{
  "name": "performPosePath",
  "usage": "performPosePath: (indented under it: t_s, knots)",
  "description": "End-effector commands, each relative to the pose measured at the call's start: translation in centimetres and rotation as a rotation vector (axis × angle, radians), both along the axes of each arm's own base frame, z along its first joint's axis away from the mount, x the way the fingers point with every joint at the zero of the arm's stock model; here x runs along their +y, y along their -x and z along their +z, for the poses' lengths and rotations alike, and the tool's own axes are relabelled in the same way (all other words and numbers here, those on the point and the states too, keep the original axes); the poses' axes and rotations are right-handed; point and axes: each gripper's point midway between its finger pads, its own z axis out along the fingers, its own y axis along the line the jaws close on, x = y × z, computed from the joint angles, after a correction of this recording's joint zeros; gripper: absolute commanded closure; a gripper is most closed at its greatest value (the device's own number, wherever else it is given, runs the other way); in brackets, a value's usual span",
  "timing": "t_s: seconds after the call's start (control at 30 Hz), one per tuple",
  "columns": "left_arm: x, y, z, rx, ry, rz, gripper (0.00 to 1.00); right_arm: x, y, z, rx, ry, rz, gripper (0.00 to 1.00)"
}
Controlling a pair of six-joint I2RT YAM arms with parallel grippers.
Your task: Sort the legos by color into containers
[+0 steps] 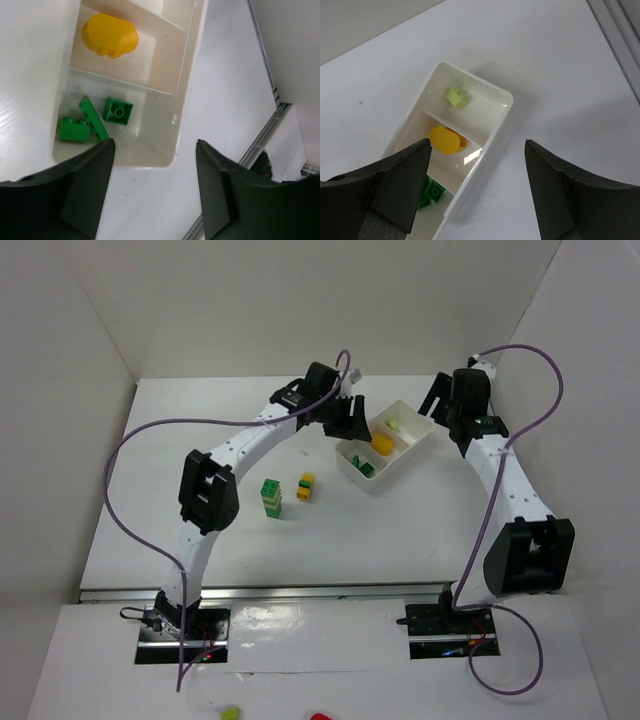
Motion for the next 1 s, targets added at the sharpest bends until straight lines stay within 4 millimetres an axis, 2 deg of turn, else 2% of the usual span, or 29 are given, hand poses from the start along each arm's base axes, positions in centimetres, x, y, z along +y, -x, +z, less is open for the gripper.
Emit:
performPosePath:
  t_s: [0.0,0.03,0.07,0.1,0.13,0.17,0.2,0.23,0.27,0.3,0.33,0.37,0.4,0.43,0.47,0.5,0.6,0.77,0.97]
  knots:
    - [2.9,0.6,7.6,-0.192,-0.041,0.063,0.35,-0.1,1.7,2.1,-0.035,0.011,0.006,0.17]
    - [4.5,0.7,9.5,-0.254,-0.074,0.108,0.39,0.5,1.9,2.6,-0.048,-0.008,0.041,0.17]
    - [5.6,0.8,9.8,-0.266,-0.105,0.148,0.42,1.1,2.2,2.8,-0.054,-0.023,0.070,0.17]
    - [7.0,1.2,8.2,-0.250,-0.162,0.186,0.44,1.7,2.3,2.9,-0.064,-0.040,0.103,0.17]
    - [8.4,1.7,8.1,-0.250,-0.201,0.221,0.44,3.6,2.6,2.7,-0.070,-0.056,0.164,0.17]
    - [10.5,2.3,9.8,-0.294,-0.233,0.289,0.44,5.4,2.9,2.9,-0.078,-0.085,0.223,0.17]
    - [12.4,2.9,7.9,-0.255,-0.277,0.323,0.44,6.8,3.5,2.6,-0.073,-0.094,0.252,0.17]
    - [13.7,3.3,8.0,-0.247,-0.281,0.356,0.42,9.8,4.1,2.6,-0.069,-0.097,0.327,0.17]
    - [15.6,3.4,7.9,-0.225,-0.288,0.395,0.38,11.3,4.7,1.8,-0.051,-0.102,0.354,0.17]
    - [17.1,4.5,8.2,-0.223,-0.289,0.426,0.30,12.5,5.4,0.8,-0.019,-0.108,0.374,0.17]
    - [18.1,5.1,8.2,-0.219,-0.300,0.441,0.24,14.7,6.3,0.3,-0.005,-0.112,0.421,0.17]
    - [19.1,5.6,7.9,-0.224,-0.336,0.459,0.18,15.4,6.7,-0.6,0.017,-0.113,0.431,0.17]
    - [19.9,6.3,6.7,-0.209,-0.368,0.468,0.09,16.2,7.1,-1.0,0.028,-0.125,0.444,0.17]
    - [20.7,7.0,7.0,-0.217,-0.379,0.484,0.06,17.1,7.7,-2.3,0.058,-0.112,0.461,0.17]
    - [21.3,7.3,6.4,-0.214,-0.403,0.498,0.03,17.5,7.9,-2.3,0.060,-0.121,0.466,0.17]
    - [21.7,8.0,4.7,-0.184,-0.431,0.488,0.02,17.4,7.8,-3.2,0.079,-0.111,0.456,0.17]
    - [21.8,9.1,2.3,-0.119,-0.448,0.480,0.00,18.2,8.2,-3.6,0.091,-0.108,0.478,0.16]
    - [22.0,10.5,-0.7,-0.086,-0.534,0.505,0.00,18.5,8.0,-2.8,0.083,-0.093,0.470,0.16]
    - [22.3,12.1,-2.7,-0.035,-0.581,0.504,0.14,18.3,8.1,-3.0,0.091,-0.086,0.462,0.15]
